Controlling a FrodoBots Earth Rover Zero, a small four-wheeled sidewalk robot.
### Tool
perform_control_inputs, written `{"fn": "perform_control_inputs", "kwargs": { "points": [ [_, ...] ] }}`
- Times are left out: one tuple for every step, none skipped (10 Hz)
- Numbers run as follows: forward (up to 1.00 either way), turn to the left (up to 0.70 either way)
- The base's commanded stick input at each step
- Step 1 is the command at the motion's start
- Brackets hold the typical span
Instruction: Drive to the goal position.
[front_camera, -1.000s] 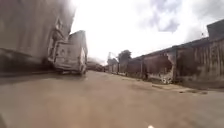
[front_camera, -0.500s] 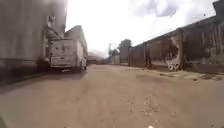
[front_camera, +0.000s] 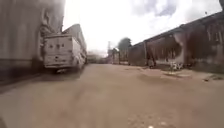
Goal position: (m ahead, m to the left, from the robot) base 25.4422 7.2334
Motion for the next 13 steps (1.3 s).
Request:
{"fn": "perform_control_inputs", "kwargs": {
  "points": [
    [1.0,0.27],
    [1.0,0.14],
    [1.0,0.0],
    [1.0,0.0],
    [1.0,0.0],
    [1.0,0.0],
    [1.0,0.0],
    [1.0,0.0],
    [1.0,0.15],
    [1.0,0.27],
    [1.0,0.27],
    [1.0,0.0],
    [1.0,0.0]
  ]
}}
